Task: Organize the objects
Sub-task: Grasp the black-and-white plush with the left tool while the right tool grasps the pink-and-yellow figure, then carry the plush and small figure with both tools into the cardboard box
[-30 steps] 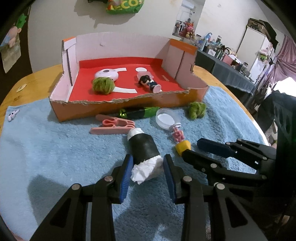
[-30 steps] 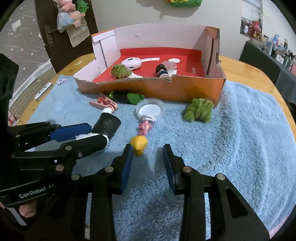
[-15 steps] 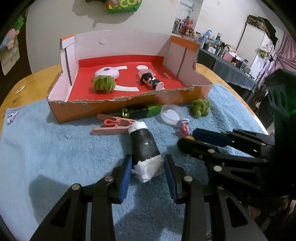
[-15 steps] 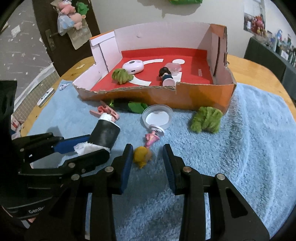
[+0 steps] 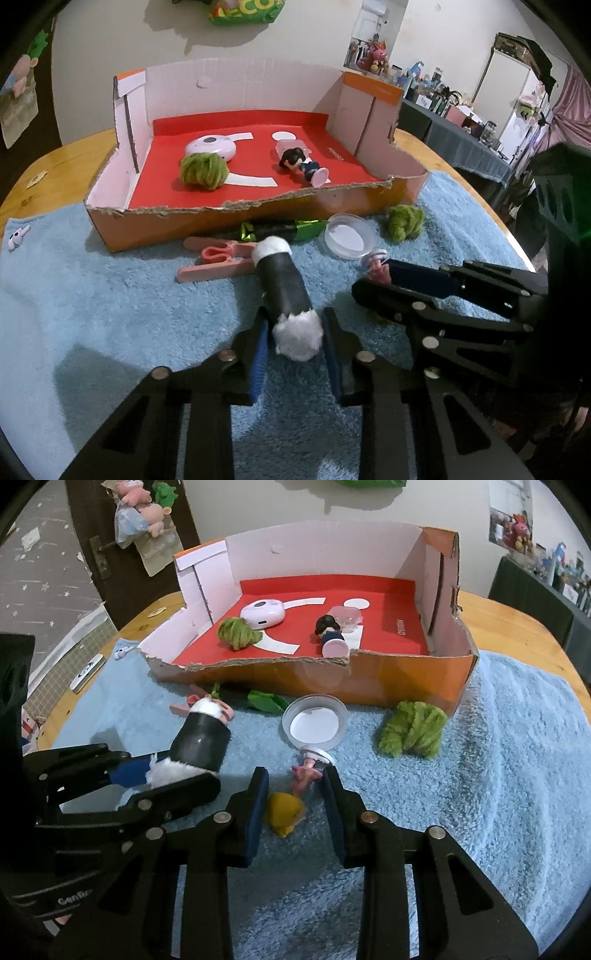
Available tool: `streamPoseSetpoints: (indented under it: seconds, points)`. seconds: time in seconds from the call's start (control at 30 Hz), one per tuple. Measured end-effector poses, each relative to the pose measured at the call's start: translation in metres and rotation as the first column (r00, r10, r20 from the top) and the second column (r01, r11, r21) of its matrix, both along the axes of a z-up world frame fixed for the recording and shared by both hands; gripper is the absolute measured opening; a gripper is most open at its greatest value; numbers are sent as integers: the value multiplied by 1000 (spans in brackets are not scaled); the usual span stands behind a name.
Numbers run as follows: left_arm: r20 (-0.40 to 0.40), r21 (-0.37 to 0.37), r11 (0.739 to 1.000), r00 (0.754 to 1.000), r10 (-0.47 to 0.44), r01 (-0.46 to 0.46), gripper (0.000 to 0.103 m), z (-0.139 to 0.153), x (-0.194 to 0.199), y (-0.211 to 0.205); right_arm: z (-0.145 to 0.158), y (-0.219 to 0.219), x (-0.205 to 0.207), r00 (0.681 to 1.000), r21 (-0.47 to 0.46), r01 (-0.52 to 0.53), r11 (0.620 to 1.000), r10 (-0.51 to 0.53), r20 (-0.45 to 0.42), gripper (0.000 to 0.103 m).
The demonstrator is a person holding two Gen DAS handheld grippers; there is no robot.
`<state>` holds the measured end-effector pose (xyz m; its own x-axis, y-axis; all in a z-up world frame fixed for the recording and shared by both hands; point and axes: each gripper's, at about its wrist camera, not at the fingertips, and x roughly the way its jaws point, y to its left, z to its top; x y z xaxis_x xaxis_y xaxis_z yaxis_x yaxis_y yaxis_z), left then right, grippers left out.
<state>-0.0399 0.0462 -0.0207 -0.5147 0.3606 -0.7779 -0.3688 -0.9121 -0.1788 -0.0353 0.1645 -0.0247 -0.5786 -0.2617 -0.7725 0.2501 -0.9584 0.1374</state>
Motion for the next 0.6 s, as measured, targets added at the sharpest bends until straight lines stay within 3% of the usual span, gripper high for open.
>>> streamPoseSetpoints:
  seconds: [0.07, 0.6]
  points:
    - [-3, 1, 1000, 1000, -2, 2, 23, 1, 1, 0, 2, -1, 2, 1000, -8, -6, 1000, 6, -7, 17]
    - [-35, 32, 999, 999, 12, -11, 22, 11, 11, -7, 11, -1, 13, 1000, -49, 0, 999, -1, -26, 17]
